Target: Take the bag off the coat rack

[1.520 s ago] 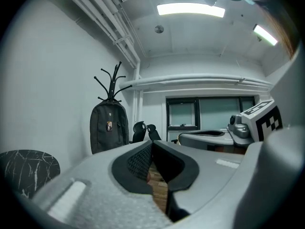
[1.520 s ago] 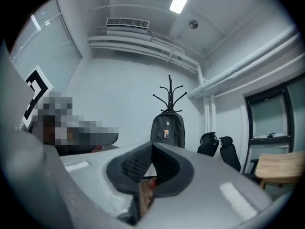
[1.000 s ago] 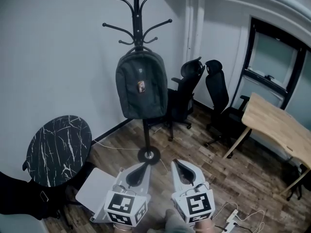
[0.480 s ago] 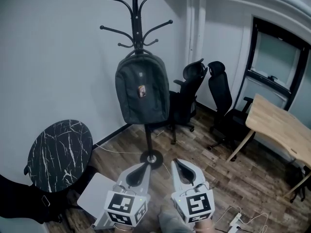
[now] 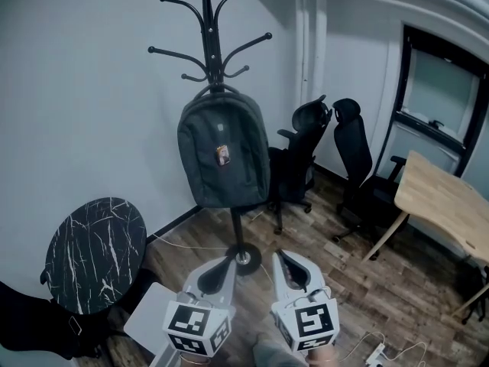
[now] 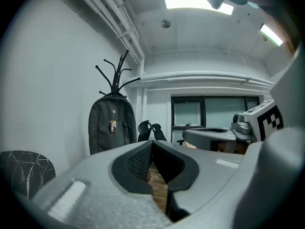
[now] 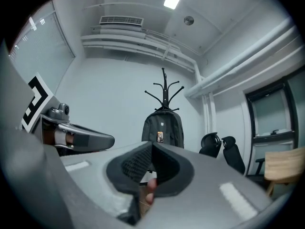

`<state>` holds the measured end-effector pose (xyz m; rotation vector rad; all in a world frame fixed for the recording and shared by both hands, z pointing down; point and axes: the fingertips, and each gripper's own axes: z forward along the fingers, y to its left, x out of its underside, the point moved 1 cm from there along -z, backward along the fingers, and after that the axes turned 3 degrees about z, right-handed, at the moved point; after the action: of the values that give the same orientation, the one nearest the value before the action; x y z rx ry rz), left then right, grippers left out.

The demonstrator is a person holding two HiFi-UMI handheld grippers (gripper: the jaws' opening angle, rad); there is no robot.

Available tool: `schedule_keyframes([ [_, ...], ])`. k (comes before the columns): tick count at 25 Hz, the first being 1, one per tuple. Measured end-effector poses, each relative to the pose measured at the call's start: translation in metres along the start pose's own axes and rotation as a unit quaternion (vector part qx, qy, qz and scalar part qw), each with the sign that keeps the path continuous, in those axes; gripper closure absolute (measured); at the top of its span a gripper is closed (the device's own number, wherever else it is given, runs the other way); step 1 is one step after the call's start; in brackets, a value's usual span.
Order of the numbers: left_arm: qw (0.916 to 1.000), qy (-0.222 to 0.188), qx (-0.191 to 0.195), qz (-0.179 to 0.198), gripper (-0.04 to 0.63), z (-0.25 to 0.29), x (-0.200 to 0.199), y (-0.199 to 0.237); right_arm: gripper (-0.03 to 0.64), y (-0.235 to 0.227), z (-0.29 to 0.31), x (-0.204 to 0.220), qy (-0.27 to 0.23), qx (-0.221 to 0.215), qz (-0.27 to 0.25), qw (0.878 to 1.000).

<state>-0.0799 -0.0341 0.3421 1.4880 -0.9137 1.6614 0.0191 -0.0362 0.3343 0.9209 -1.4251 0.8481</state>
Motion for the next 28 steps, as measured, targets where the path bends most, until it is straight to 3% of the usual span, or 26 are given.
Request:
schedule_keyframes([
  [18, 0.9995, -0.014, -0.027, 0.001, 0.584, 0.089, -0.021, 0.036, 0.614, -0.058, 0.08, -0.004, -0.003, -0.032, -0.019, 0.999],
  [28, 0.9979, -0.021, -0.061, -0.007, 0.584, 0.117, -0.027, 0.057, 0.614, -0.082, 0.115, -0.007, -0.015, -0.05, -0.02, 0.998],
])
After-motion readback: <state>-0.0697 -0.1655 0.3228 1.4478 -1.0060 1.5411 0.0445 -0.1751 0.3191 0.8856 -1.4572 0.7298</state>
